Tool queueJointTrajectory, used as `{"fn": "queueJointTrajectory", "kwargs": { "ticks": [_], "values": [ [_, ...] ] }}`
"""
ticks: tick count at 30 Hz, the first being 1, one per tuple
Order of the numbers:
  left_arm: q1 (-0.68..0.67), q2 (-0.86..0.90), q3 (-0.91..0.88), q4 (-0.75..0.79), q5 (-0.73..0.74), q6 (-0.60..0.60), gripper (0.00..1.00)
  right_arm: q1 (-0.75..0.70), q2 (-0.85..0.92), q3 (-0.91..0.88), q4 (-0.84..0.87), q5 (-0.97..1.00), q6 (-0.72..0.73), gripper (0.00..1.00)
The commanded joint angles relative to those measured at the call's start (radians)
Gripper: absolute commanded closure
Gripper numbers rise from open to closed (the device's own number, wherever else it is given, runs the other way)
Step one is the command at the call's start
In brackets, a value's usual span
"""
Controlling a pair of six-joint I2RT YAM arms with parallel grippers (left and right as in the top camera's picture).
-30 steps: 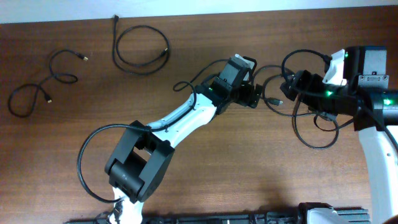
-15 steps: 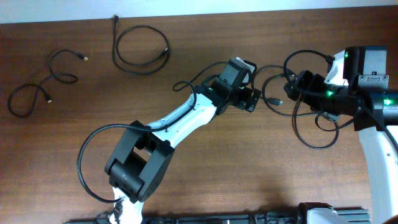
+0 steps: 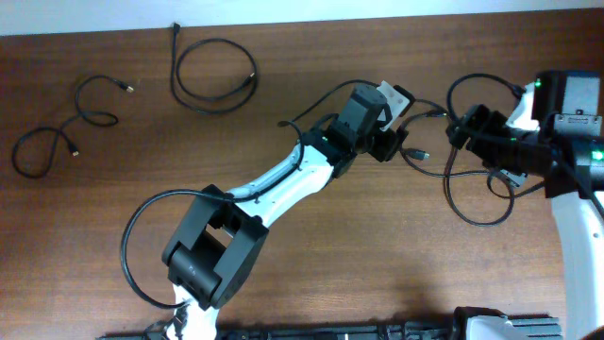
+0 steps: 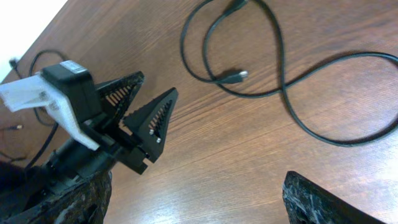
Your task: Untangle cables
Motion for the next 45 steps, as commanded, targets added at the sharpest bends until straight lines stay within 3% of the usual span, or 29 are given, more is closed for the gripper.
{"fn": "queueJointTrajectory", "kwargs": {
  "ticks": [1,3,5,7,12,24,45],
  "values": [
    [-0.038,0.039,0.003,0.055,0.038,0.014,0.37,-0.043,-0.058,0.000,-0.030,0.020,0.011,0.14],
    [-0.055,0.061,0.003,0.089,0.038,0.011,0.48,-0.063,-0.074,0.000,-0.058,0.024,0.006,0.14],
    [-0.077,0.096,0.003,0.127,0.037,0.011,0.66,-0.079,-0.087,0.000,-0.098,0.051,0.006,0.14],
    [-0.091,0.123,0.003,0.147,0.038,0.011,0.79,-0.080,-0.098,0.000,-0.126,0.080,0.006,0.14],
    [-0.088,0.171,0.003,0.230,0.037,-0.019,1.00,-0.077,-0.101,0.000,-0.162,0.082,0.006,0.14],
    [-0.074,0.299,0.003,0.404,-0.083,-0.019,1.00,-0.077,-0.101,0.000,-0.203,0.088,-0.021,0.07],
    [-0.049,0.349,0.009,0.410,-0.085,-0.006,1.00,-0.077,-0.097,0.000,-0.207,0.107,-0.024,0.06]
  ]
}}
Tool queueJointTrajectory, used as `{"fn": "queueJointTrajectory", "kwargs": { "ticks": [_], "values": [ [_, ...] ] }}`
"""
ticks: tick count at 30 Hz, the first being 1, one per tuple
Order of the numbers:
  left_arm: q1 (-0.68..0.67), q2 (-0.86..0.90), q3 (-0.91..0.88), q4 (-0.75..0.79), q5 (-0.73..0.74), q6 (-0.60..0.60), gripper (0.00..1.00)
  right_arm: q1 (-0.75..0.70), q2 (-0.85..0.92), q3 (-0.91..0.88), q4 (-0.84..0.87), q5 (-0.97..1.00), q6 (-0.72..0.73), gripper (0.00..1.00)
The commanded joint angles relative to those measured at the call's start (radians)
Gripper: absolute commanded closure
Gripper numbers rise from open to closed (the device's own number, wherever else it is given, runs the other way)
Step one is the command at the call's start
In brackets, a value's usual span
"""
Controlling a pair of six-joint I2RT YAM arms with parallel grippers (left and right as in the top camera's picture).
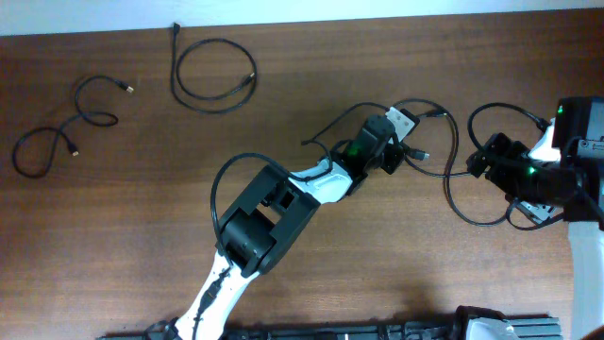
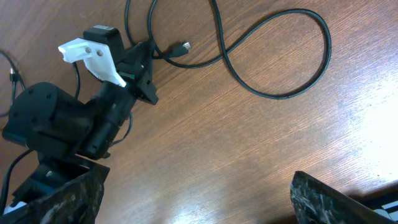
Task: Untangle cables
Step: 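Pull the grasped cable leftward with the left gripper, right gripper holding the other end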
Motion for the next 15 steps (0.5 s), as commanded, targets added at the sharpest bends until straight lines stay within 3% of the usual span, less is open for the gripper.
{"fn": "queueJointTrajectory", "kwargs": {
  "ticks": [1,6,11,15],
  "values": [
    [-0.004,0.023,0.016,0.005,-0.012,0.002,1.00,-0.003,-0.008,0.000,0.000,0.033,-0.010,0.05],
    [-0.007,0.010,0.082,-0.003,-0.007,0.001,1.00,-0.003,-0.008,0.000,0.005,0.046,-0.010,0.06],
    [-0.010,0.010,0.082,-0.134,-0.003,0.001,1.00,-0.003,-0.007,0.000,0.009,0.046,-0.010,0.05],
    [-0.031,0.011,0.082,-0.149,-0.003,0.002,1.00,-0.003,-0.007,0.000,0.008,0.046,-0.010,0.05]
  ]
}}
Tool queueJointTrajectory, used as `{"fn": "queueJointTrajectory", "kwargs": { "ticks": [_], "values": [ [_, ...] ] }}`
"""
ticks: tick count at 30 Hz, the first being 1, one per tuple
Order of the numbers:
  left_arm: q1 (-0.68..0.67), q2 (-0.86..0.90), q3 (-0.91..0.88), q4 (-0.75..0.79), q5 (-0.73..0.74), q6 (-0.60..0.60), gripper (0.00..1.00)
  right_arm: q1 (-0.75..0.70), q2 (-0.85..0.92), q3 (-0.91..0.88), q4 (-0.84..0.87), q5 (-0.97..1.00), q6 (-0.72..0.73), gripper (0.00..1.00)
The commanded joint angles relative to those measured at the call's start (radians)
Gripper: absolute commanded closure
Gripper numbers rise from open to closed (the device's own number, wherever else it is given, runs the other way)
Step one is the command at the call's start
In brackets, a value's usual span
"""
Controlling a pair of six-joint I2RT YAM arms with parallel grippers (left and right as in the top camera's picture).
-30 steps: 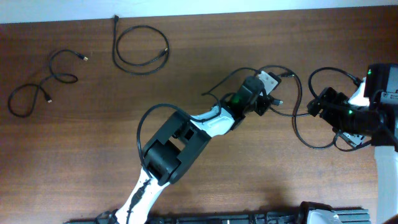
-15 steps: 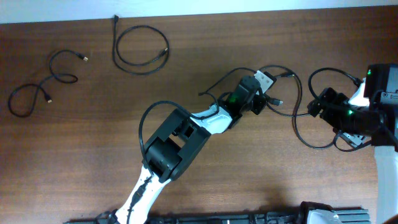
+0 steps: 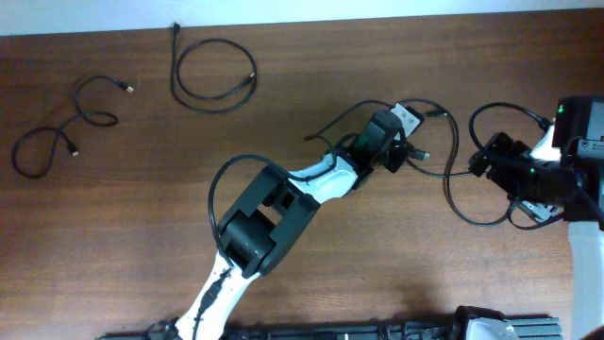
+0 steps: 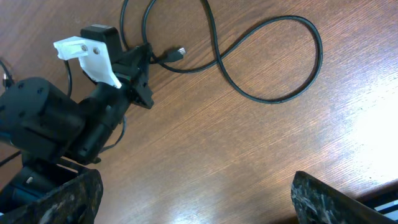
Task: Untangle cables
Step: 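Pull the grasped cable leftward with the left gripper, right gripper holding the other end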
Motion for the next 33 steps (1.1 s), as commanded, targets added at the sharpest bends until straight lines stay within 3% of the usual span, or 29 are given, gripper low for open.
{"fn": "queueJointTrajectory", "kwargs": {
  "ticks": [1,6,12,20,29,33],
  "values": [
    [-0.026,0.011,0.004,-0.002,0.002,0.001,1.00,-0.003,-0.007,0.000,0.000,0.018,-0.010,0.05],
    [-0.033,0.050,0.004,-0.015,0.017,0.001,1.00,-0.003,-0.008,0.000,-0.015,0.018,-0.010,0.05],
    [-0.023,0.029,0.004,-0.237,-0.145,0.024,1.00,-0.003,-0.007,0.000,-0.013,0.019,-0.010,0.05],
    [-0.002,-0.183,0.004,-0.600,-0.454,0.073,1.00,-0.003,-0.007,0.000,0.001,0.019,-0.010,0.05],
    [-0.002,-0.299,0.004,-1.016,-0.445,0.070,1.00,-0.003,-0.007,0.000,0.002,0.019,-0.010,0.05],
    [-0.002,-0.304,0.004,-1.101,-0.445,0.056,1.00,-0.003,0.005,0.000,0.005,0.019,-0.010,0.05]
  ]
}}
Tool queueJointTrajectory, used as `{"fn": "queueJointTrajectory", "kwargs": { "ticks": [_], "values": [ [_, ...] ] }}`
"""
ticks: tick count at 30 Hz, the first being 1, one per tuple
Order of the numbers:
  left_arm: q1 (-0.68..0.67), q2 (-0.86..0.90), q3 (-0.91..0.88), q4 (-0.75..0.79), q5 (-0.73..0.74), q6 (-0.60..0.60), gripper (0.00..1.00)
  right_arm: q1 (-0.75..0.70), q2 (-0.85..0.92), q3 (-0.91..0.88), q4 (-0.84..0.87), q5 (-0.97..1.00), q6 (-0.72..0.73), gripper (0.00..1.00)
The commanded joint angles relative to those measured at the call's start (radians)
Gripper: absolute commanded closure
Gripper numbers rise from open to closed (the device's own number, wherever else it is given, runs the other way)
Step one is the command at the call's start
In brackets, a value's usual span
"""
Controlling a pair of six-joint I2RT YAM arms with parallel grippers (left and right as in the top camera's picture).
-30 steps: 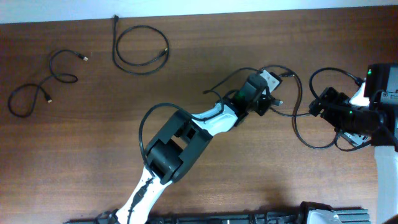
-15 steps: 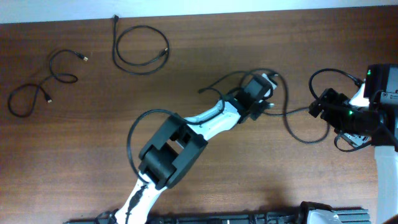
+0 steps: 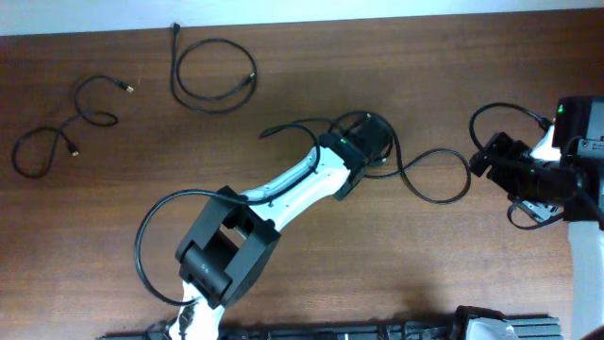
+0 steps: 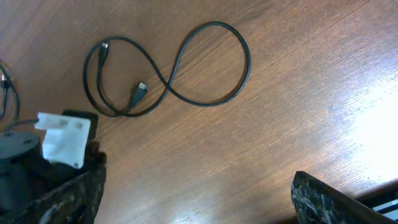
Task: Untangle cables
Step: 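Pull the grasped cable leftward with the left gripper, right gripper holding the other end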
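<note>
A black cable [image 4: 208,62] lies flat on the wooden table in a figure-eight, both plug ends [image 4: 138,92] inside its left loop. In the overhead view its right loop [image 3: 444,179] sits between the two arms, and its left part runs under my left gripper [image 3: 374,142]. That gripper points down, its fingers hidden; only its white camera mount [image 4: 62,138] shows in the right wrist view. My right gripper [image 4: 196,190] stands wide open and holds nothing, right of the cable [image 3: 493,161].
A looped black cable [image 3: 213,76] lies at the back left. A thinner one [image 3: 58,132] lies at the far left. The left arm's white links [image 3: 283,184] cross the middle of the table. The right arm's own wire [image 3: 500,113] loops at the right.
My left gripper has drawn back to the left and the arm has changed posture. The cable has shifted left with it and now lies as a compact figure-eight. The right gripper has not moved.
At first my right gripper hung open close to the left gripper, above the cable. Then it stood farther right, while the left gripper reached to the cable's plug end. Now the left gripper is farther left and the cable lies gathered beside it.
</note>
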Motion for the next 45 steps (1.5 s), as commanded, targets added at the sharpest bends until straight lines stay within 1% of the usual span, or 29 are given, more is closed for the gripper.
{"fn": "queueJointTrajectory", "kwargs": {
  "ticks": [1,5,6,7,10,11,15,20,26,34,40,42,45],
  "values": [
    [0.000,-0.030,-0.004,-0.022,-0.011,-0.020,1.00,-0.003,0.011,0.000,0.004,0.012,-0.009,0.05],
    [0.000,-0.058,0.000,0.101,0.008,-0.023,1.00,-0.003,0.037,0.000,-0.009,-0.014,0.003,0.05],
    [0.000,-0.058,0.000,0.163,0.041,-0.022,1.00,-0.003,0.042,0.000,-0.014,-0.025,0.003,0.05],
    [0.001,-0.052,-0.002,0.247,0.106,-0.022,1.00,-0.003,0.045,0.000,-0.015,-0.029,0.003,0.05],
    [0.007,-0.022,-0.004,0.415,0.272,-0.021,1.00,-0.003,0.046,-0.008,-0.015,-0.048,0.003,0.05],
    [0.007,-0.005,-0.004,0.461,0.294,-0.021,1.00,-0.003,0.046,-0.014,-0.014,-0.059,0.003,0.05],
    [0.006,0.077,-0.004,0.556,0.294,-0.021,1.00,-0.003,0.046,-0.027,-0.015,-0.086,0.003,0.05],
    [0.006,0.127,-0.004,0.609,0.294,-0.021,1.00,-0.003,0.047,-0.027,-0.002,-0.086,0.003,0.05],
    [0.006,0.177,-0.004,0.612,0.294,-0.021,1.00,-0.003,0.047,-0.027,0.000,-0.085,0.003,0.05],
    [0.007,0.198,-0.004,0.457,0.293,-0.018,1.00,-0.003,0.047,-0.027,0.004,-0.085,0.003,0.05],
    [0.007,0.195,0.006,0.415,0.293,-0.018,1.00,-0.003,0.047,-0.027,0.005,-0.085,0.003,0.05],
    [0.007,0.195,0.031,0.356,0.291,-0.018,1.00,-0.003,0.047,-0.027,0.007,-0.085,0.003,0.05],
    [0.007,0.195,0.078,0.229,0.234,-0.018,1.00,-0.003,0.047,-0.027,0.015,-0.085,0.003,0.05]
  ]
}}
